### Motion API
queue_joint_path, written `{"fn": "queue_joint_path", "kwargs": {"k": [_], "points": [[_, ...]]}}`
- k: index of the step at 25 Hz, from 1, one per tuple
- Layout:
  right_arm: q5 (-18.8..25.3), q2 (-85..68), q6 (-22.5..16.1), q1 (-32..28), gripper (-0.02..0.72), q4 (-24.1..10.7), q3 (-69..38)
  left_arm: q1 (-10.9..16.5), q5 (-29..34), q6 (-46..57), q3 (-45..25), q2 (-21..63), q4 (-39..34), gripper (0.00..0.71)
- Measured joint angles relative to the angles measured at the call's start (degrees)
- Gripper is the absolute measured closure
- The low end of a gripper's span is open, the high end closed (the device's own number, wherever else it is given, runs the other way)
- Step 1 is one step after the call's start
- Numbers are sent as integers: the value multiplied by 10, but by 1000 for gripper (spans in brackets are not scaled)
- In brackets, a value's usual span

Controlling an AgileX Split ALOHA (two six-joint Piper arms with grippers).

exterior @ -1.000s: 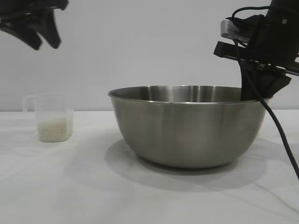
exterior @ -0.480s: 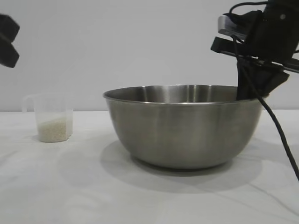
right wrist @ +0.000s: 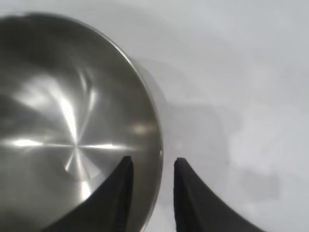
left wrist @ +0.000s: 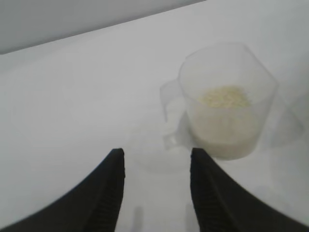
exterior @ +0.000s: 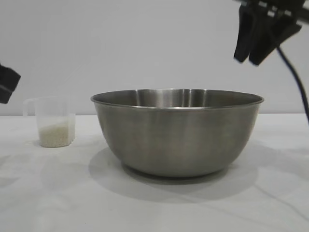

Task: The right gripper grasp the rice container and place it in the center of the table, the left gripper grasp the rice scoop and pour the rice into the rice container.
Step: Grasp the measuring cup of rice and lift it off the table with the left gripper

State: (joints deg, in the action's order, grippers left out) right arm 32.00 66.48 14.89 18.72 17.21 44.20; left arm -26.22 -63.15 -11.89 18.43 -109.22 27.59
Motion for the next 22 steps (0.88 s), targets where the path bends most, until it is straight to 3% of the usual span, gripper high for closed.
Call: {"fn": "queue_joint_path", "kwargs": {"k": [2,5,8,10,18,22], "points": [[-2,-79,0,0,488,-6,-43,0,-14,7,1,-18,-10,452],[28,-185,0,0,488,-12,-76,0,-19,9,4,-39,-17,452],[95,-263,1,0,488,-13,-90,0,-19,11,18,-56,-17,452],[144,-305,1,0,488,-14,-92,0,-19,11,30,-63,-17,510],[307,-450,-2,0,488,-18,-93,2,-19,3,48,-69,-31,505],[371,-524,-2,0,488,-26,-93,47,-17,28,48,-72,-126,505]]}}
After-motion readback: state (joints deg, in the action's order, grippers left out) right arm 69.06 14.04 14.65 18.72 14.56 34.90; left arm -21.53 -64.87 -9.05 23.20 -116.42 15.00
